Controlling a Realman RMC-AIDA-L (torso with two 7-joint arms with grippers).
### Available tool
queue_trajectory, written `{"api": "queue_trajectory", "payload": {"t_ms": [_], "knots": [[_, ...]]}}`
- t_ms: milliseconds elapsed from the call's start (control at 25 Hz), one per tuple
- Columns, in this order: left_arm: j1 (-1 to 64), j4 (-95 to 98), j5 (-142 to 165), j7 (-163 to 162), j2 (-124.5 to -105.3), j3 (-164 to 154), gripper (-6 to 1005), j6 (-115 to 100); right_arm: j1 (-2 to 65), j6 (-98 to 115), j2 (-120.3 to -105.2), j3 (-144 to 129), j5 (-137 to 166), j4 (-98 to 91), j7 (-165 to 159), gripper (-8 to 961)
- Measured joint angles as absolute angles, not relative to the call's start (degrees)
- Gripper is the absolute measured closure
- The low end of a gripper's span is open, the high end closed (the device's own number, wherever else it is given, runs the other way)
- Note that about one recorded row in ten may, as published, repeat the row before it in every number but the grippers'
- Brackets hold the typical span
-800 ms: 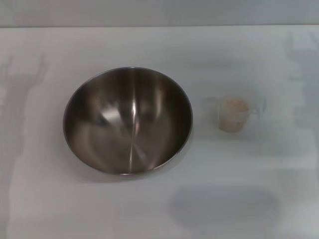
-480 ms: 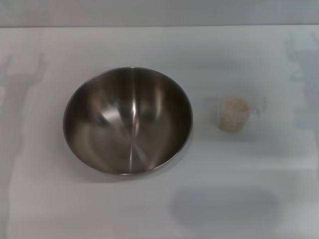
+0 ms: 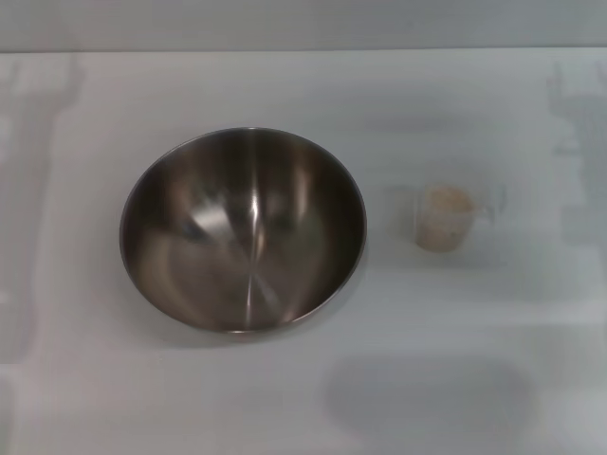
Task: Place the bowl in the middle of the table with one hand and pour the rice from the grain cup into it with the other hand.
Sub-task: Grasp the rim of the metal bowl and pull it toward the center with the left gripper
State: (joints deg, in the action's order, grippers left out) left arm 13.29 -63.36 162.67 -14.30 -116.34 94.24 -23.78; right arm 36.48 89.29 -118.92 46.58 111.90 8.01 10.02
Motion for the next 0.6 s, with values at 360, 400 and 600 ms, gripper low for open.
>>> {"api": "queue_trajectory", "payload": {"t_ms": [360,400,600], "knots": [[8.9,-90.1,162.1,-14.3,-115.45,96.6,197,14.5,36.6,89.2,-118.92,46.7,111.8,7.6,10.0,397],[8.8,-92.1,162.1,-14.1,-115.42,97.0,198,18.1,36.8,89.2,-118.91,46.7,111.8,7.4,10.0,396],[8.8,-102.9,157.0,-6.1,-115.97,100.9,203,38.7,37.1,89.2,-118.86,46.7,111.8,7.0,9.8,396]]}}
